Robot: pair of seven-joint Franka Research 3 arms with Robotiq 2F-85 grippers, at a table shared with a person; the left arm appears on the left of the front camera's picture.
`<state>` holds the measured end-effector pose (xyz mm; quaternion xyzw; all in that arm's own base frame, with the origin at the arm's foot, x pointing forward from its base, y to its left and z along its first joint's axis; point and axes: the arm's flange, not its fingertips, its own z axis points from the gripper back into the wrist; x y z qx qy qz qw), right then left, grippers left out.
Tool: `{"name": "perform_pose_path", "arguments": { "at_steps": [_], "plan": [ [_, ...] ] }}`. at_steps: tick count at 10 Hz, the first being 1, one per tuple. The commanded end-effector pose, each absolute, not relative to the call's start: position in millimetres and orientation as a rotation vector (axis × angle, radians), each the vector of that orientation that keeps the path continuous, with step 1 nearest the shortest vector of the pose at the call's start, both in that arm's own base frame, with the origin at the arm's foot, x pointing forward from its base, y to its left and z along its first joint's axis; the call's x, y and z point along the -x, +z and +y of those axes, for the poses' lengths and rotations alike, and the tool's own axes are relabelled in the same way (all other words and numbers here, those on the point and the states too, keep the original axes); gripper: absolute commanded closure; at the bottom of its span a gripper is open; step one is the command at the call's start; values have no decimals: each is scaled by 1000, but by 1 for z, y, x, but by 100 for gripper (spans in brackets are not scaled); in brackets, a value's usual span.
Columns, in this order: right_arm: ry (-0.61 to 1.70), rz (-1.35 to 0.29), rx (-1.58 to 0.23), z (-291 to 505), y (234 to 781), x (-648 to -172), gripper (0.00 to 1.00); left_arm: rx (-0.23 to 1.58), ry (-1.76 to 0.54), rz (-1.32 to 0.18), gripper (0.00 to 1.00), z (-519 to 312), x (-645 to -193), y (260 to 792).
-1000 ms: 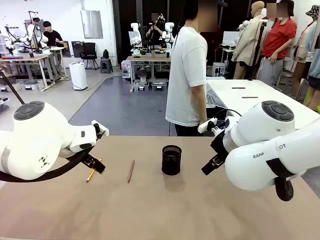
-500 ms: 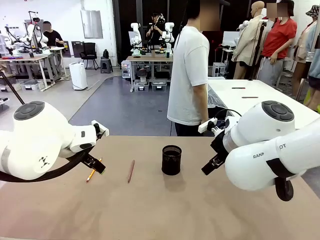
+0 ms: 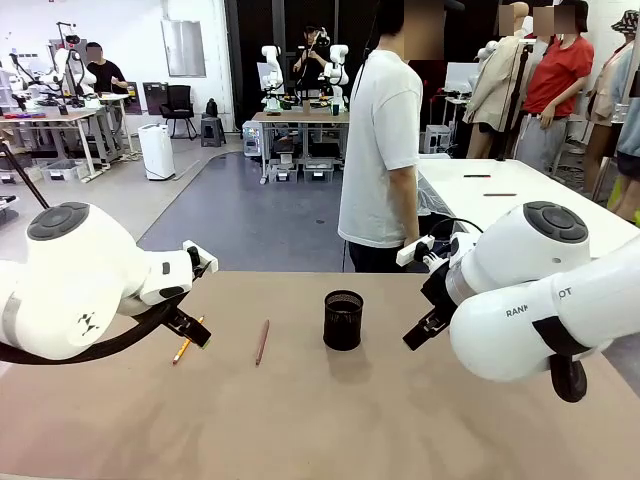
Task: Place the pens into the pen holder.
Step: Pick up a writing instrument from the table and place it into the Pen holder.
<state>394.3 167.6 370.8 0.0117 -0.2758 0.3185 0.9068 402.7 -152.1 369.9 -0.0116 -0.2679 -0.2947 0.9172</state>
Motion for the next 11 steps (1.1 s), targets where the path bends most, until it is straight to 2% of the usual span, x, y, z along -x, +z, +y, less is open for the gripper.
{"name": "perform_pose_path", "arguments": {
  "at_steps": [1,11],
  "plan": [
    [657,-570,-25,168,371,-394,0,24,-606,-551,0,-152,-403,370],
    [658,-569,-24,168,371,-394,0,24,-607,-551,0,-152,-403,370]
  ]
}}
